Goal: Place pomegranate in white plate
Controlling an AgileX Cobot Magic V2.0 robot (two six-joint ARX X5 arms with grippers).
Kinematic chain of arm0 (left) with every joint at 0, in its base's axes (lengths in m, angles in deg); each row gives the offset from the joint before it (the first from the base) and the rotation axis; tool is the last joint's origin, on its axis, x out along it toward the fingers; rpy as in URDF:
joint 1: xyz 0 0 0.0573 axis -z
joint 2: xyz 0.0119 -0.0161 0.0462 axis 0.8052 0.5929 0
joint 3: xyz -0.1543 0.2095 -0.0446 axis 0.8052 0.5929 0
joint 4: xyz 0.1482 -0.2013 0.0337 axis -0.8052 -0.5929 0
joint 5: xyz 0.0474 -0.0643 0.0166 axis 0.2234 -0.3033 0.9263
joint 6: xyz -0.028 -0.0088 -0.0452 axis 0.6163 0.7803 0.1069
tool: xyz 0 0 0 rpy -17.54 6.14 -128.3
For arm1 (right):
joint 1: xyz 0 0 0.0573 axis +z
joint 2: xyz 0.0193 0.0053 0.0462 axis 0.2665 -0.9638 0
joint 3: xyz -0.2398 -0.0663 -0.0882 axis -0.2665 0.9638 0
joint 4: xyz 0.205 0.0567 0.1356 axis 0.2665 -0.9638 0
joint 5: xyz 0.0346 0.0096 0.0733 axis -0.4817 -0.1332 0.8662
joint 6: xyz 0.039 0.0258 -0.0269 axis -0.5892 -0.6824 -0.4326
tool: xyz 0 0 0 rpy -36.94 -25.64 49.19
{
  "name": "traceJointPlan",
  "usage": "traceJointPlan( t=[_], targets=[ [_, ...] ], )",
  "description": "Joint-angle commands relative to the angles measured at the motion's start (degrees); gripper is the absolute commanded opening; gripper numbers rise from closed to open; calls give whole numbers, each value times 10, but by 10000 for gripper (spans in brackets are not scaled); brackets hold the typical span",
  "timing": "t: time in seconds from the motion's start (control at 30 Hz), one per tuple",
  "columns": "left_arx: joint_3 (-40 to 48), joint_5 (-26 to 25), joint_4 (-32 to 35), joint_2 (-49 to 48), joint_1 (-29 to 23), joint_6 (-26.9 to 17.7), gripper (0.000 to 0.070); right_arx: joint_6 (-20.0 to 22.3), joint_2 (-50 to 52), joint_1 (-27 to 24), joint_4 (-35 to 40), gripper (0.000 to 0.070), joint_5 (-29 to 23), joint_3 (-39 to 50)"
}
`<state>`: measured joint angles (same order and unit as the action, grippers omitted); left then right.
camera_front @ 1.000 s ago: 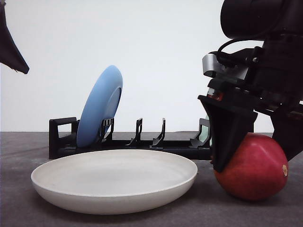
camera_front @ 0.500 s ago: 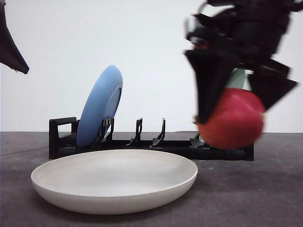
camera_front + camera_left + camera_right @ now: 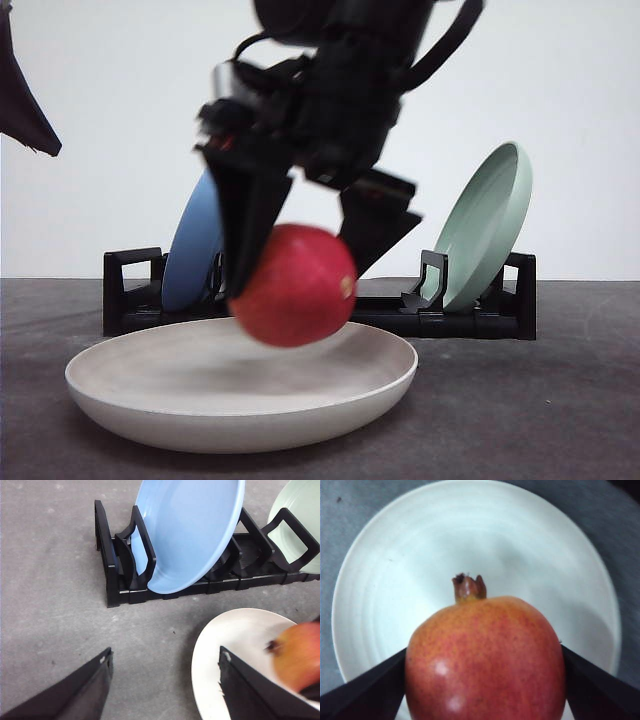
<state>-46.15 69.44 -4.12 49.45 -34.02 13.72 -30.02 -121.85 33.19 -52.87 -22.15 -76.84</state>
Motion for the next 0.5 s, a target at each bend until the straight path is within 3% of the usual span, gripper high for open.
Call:
traceJointPlan(
  t=[0.0, 0.33, 0.47],
  targets=[
    [-2, -2, 4, 3, 1, 2, 393, 6, -17, 10, 15, 488, 2, -15],
    [-2, -1, 4, 3, 1, 2, 393, 6, -52, 23, 31, 504, -1, -15],
    [-2, 0, 4, 3, 1, 2, 393, 5, -54, 25, 33, 623, -2, -15]
  ],
)
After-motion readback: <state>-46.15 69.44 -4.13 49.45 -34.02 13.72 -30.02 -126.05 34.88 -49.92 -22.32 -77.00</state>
